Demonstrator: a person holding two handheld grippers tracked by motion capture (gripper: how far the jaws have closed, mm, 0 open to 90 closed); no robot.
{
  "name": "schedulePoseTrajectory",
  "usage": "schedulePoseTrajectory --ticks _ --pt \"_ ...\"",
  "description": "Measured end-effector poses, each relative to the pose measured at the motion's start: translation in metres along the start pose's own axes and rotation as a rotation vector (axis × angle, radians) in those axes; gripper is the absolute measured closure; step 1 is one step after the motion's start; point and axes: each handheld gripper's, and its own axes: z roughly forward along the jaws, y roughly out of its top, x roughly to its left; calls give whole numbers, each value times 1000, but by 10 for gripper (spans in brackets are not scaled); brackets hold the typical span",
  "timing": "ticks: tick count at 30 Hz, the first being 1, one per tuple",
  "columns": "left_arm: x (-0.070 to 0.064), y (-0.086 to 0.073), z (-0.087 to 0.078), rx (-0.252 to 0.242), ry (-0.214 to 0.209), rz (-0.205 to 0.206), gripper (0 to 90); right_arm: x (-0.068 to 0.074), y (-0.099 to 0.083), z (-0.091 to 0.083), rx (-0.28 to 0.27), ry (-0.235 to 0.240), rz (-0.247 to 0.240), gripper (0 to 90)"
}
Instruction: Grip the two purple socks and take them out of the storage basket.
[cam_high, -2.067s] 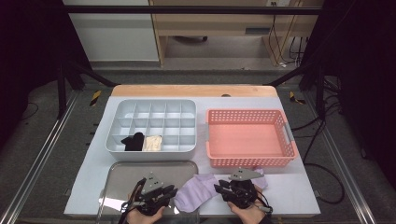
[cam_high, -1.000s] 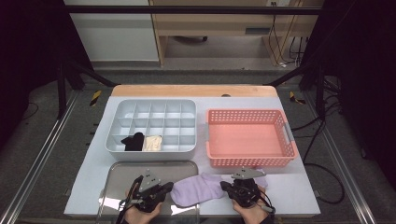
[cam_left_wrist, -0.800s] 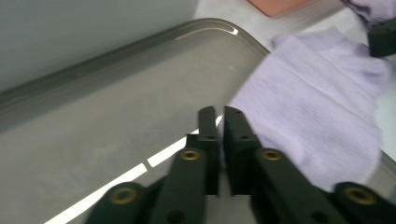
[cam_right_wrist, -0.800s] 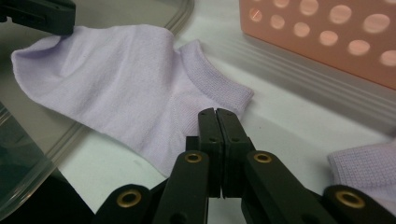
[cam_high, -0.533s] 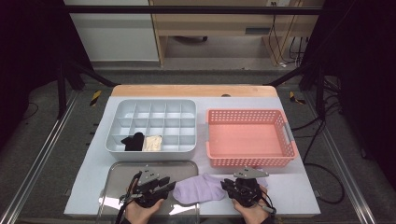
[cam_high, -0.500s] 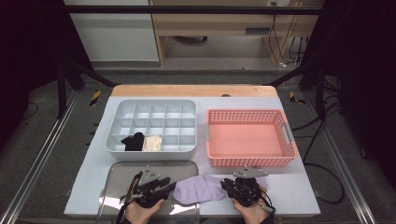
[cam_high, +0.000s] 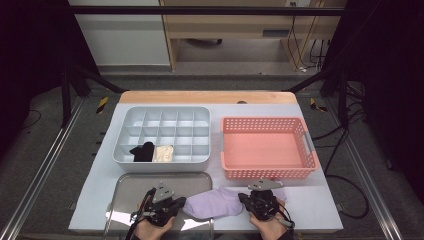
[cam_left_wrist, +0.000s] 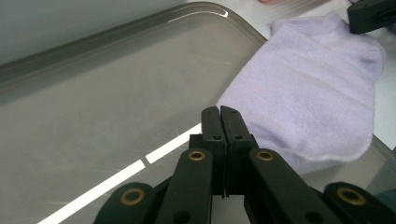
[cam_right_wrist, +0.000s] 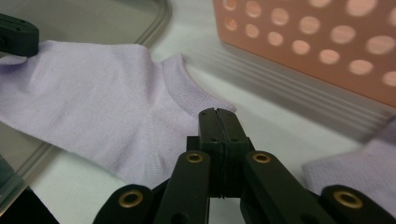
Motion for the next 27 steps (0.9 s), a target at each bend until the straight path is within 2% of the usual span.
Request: schedulePoseTrajectory --ticks 2,3,6,11,15,17,23,27 --pt "0 0 0 -2 2 5 892 -3 -2 -2 0 3 2 900" --pt "0 1 1 -10 2 22 892 -3 -2 -1 6 6 10 900" --pt "1 0 0 -35 6 20 876 -3 -3 2 12 8 3 890" --pt "9 4 -13 -127 3 -16 773 -8 4 -14 -94 22 9 809" --pt "19 6 -24 -179 -27 -58 715 -23 7 -30 -162 -13 44 794" --pt "24 7 -28 -196 -17 -69 676 -32 8 -38 -179 -35 65 784" --pt "39 8 -37 -205 15 -101 583 -47 5 -49 -166 -78 77 744" --pt "47 6 -37 -196 29 -127 536 -53 0 -46 -123 -89 63 715"
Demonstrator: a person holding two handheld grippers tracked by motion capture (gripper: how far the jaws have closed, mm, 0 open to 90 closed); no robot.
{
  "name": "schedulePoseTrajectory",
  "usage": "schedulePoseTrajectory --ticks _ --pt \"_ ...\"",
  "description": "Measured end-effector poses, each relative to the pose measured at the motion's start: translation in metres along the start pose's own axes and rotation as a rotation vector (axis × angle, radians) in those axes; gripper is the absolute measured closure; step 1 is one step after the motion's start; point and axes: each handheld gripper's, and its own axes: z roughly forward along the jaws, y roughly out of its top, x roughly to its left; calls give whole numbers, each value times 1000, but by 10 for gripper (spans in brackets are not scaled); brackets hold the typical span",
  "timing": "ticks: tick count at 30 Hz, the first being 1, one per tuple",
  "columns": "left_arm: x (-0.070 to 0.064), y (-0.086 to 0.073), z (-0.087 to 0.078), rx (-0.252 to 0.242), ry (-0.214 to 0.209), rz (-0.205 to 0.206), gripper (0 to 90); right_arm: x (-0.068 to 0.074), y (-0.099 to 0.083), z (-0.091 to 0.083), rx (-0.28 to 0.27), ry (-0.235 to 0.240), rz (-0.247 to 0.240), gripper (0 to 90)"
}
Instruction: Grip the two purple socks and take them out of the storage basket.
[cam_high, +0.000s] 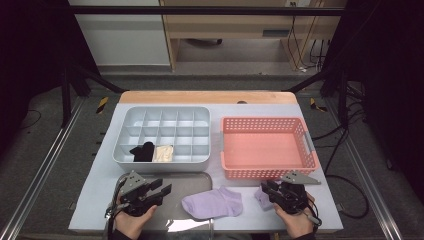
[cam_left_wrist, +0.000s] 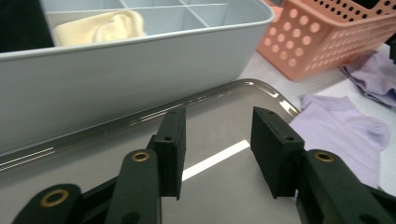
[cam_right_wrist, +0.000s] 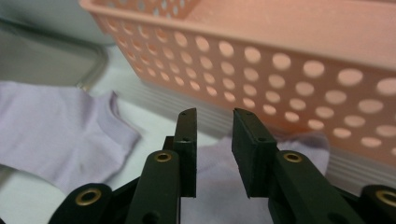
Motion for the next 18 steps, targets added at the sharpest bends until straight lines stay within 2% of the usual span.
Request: schedulePoseTrajectory --ticks 3,6,11,13,18 --pt "4 -1 1 6 4 -6 516 -4 -2 5 17 -33 -16 696" --pt "5 -2 2 12 5 -9 506 -10 -2 2 -5 -71 -18 679" --pt "5 -3 3 19 1 -5 496 -27 -4 -4 -30 -119 26 665" --pt "5 -3 3 22 4 -5 494 -29 -6 -2 -25 -117 30 665" --pt "6 -4 4 29 3 -3 490 -16 -3 2 -22 -57 -31 659"
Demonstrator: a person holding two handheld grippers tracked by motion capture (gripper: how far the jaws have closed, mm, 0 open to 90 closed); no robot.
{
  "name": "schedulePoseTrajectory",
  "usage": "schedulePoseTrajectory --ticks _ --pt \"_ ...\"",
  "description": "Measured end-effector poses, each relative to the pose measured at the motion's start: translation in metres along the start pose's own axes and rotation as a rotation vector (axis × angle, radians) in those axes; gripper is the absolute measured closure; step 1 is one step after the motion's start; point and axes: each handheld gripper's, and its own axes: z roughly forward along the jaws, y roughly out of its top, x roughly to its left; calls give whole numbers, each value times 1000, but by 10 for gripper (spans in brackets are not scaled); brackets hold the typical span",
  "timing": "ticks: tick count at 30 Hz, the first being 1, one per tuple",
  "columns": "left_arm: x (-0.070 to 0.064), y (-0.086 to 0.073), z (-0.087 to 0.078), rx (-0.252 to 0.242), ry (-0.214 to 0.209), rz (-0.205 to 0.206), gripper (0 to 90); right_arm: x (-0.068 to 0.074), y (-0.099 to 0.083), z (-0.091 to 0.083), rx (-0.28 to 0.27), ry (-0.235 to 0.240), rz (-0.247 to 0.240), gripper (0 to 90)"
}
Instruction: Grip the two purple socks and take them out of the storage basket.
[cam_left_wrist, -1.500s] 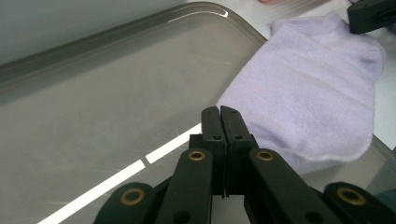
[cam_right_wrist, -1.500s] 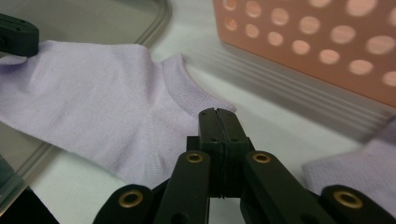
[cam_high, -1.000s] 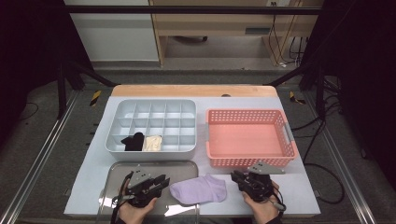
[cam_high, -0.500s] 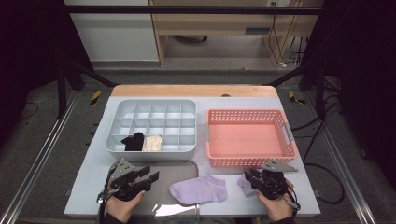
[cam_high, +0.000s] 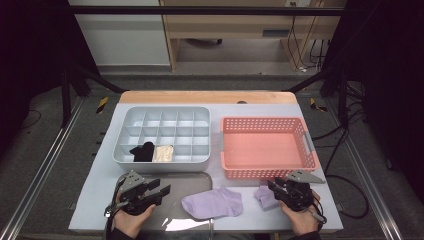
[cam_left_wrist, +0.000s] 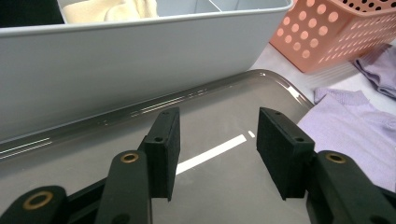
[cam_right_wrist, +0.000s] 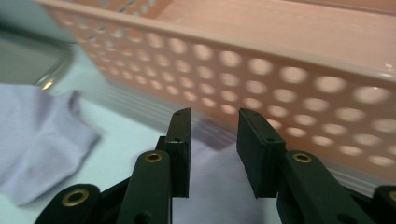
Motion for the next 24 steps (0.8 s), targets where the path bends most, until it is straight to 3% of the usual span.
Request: schedulePoseTrajectory --ticks 2,3,6,10,13,19,24 --pt "0 0 0 2 0 1 488 4 0 2 7 13 -10 658" --pt "0 0 0 1 0 1 488 12 -1 6 30 46 -27 652" --pt "0 0 -1 2 1 1 486 23 -3 13 66 87 -58 627" --pt "0 0 -1 0 0 2 486 29 -5 20 104 88 -78 621" --pt "1 -1 0 3 2 4 485 27 -7 23 128 77 -68 659" --pt "0 -1 1 8 0 12 484 25 -4 24 141 73 -24 856" --pt "-1 -1 0 5 -2 12 484 22 -1 14 88 64 -1 870"
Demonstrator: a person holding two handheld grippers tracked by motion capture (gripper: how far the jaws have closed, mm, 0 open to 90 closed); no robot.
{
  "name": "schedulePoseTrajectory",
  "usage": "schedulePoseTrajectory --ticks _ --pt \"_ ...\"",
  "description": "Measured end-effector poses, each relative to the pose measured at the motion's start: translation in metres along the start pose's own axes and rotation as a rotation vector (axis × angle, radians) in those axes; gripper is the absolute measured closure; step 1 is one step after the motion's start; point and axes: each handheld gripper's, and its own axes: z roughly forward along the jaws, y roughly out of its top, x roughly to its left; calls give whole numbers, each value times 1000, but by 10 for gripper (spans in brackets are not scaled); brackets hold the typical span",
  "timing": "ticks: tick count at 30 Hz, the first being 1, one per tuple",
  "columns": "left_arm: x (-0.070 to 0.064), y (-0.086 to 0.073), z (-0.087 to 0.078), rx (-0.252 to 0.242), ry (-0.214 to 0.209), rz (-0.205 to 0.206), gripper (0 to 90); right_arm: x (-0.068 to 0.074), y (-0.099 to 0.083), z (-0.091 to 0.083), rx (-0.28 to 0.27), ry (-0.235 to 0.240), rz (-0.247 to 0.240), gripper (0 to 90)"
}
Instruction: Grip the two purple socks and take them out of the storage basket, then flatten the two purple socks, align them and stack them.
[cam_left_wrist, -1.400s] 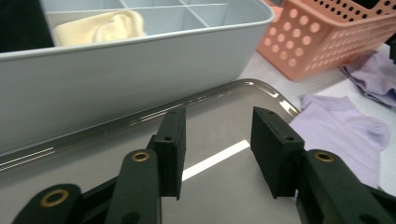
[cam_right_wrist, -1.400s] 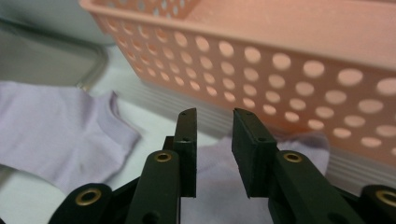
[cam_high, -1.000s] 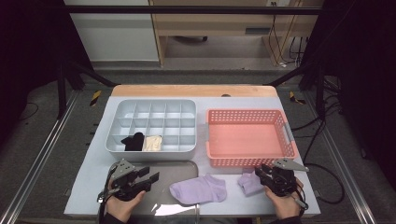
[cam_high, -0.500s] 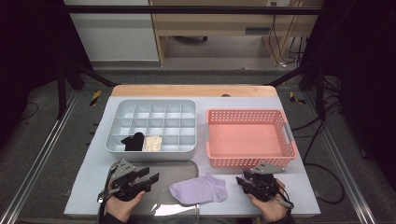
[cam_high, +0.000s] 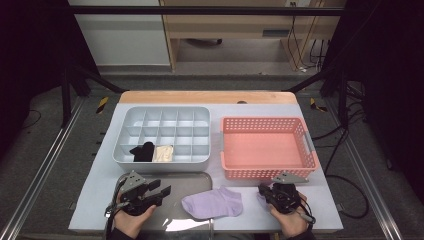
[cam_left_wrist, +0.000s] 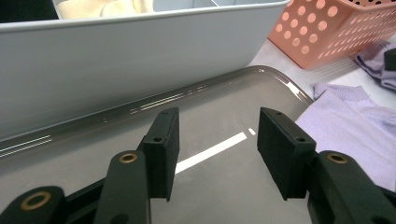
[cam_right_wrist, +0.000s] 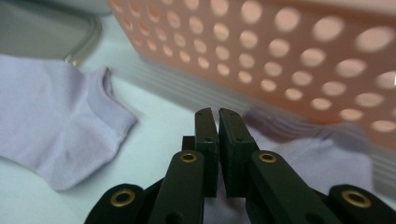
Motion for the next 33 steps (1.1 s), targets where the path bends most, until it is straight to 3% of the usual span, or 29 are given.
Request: schedulePoseTrajectory --ticks 5,8,14,19,24,29,33 --pt "-1 0 1 4 0 5 484 -7 1 -12 -77 -34 29 871" --pt "-2 0 2 6 -2 7 482 -14 -1 -15 -98 -91 60 868" --pt "-3 0 1 6 -11 13 481 -28 -3 -7 -71 -159 105 852" --pt "-4 0 0 0 -19 13 480 -31 -2 -4 -51 -211 128 844" --pt "-4 0 -1 -1 -20 16 481 -29 -2 -10 -97 -155 129 773" --pt "-6 0 0 -1 -7 26 479 -21 1 -24 -162 -97 74 740" --pt "-6 -1 -2 -10 12 27 465 -9 4 -33 -171 -50 33 746"
